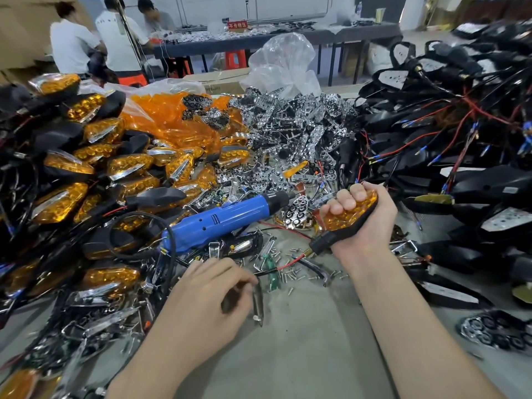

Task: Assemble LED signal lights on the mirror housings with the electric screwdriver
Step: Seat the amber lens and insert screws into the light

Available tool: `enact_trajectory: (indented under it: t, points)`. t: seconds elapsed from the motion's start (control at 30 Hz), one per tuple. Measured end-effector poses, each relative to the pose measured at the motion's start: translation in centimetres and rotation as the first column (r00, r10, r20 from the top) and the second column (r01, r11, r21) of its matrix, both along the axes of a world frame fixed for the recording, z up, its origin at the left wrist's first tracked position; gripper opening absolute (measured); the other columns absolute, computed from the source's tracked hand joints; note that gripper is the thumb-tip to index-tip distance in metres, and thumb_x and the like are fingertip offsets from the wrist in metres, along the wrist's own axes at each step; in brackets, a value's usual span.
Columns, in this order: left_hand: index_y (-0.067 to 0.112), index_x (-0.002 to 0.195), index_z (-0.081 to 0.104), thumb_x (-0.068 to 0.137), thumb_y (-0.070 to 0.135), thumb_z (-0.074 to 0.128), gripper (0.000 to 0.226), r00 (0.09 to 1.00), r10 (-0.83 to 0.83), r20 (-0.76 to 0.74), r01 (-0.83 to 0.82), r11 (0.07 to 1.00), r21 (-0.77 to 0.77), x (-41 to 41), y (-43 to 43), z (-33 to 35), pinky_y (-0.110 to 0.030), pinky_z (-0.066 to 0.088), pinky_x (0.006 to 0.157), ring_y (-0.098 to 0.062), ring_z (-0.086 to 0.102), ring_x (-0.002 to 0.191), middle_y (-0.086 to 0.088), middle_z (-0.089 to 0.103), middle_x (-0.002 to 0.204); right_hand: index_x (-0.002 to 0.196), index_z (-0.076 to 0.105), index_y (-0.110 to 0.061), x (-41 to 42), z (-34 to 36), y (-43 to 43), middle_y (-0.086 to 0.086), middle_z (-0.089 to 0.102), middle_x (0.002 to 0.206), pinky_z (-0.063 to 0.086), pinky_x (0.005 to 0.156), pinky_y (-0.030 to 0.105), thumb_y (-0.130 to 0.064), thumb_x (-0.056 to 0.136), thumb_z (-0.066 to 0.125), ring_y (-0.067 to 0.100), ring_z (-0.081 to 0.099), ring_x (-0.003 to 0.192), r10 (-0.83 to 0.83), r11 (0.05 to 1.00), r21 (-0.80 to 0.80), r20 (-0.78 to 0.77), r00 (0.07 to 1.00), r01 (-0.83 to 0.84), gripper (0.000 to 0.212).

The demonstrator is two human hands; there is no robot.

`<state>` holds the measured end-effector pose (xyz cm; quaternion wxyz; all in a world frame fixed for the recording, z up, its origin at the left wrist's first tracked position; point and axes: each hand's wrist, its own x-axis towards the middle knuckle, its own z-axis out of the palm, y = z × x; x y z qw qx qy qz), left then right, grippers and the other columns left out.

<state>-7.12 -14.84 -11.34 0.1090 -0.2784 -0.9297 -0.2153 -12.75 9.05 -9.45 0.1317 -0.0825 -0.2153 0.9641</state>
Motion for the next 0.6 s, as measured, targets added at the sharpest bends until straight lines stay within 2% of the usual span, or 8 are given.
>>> enact_trajectory:
  t: [0.1,0.33,0.5,0.6]
  points:
    - [0.035,0.091,0.071,0.091,0.049,0.049,0.026,1.000,-0.009,-0.023,0.008,1.000,-0.024,-0.23,0.08,-0.28,-0.023,0.036,0.081,0.001,0.050,0.083,0.023,0.059,0.085,0.050,0.046,-0.021,0.06,0.05,-0.01,-0.004,0.041,0.046,0.044,0.046,0.022,-0.026,0.098,0.040,0.015,0.041,0.041,0.003,1.000,0.002,-0.002,1.000,-0.003,0.049]
    - [0.039,0.091,0.074,0.090,0.059,0.048,0.033,0.998,-0.062,-0.003,0.062,0.998,0.025,-0.54,-0.15,-0.49,-0.022,0.033,0.080,0.006,0.047,0.085,0.027,0.057,0.086,0.049,0.047,-0.021,0.05,-0.02,0.01,-0.004,0.041,0.047,0.044,0.048,0.023,-0.026,0.098,0.040,0.016,0.042,0.041,0.008,1.000,0.023,-0.004,1.000,-0.008,0.049]
    - [0.040,0.091,0.075,0.089,0.057,0.050,0.030,0.996,-0.086,-0.009,0.086,0.996,0.015,-0.62,-0.04,-0.56,-0.022,0.033,0.078,0.005,0.047,0.084,0.025,0.058,0.087,0.049,0.047,-0.021,0.07,-0.04,0.01,-0.004,0.042,0.047,0.046,0.049,0.023,-0.026,0.097,0.041,0.015,0.043,0.041,0.012,0.999,0.030,0.001,1.000,-0.013,0.049]
    - [0.041,0.087,0.072,0.088,0.057,0.055,0.024,0.996,-0.081,0.045,0.077,0.993,0.085,-0.46,-0.13,-0.68,-0.020,0.036,0.082,0.007,0.049,0.094,0.025,0.059,0.097,0.049,0.047,-0.021,0.08,-0.06,0.00,-0.004,0.042,0.047,0.046,0.049,0.024,-0.027,0.098,0.041,0.015,0.043,0.041,0.013,0.999,0.032,0.004,1.000,-0.013,0.049]
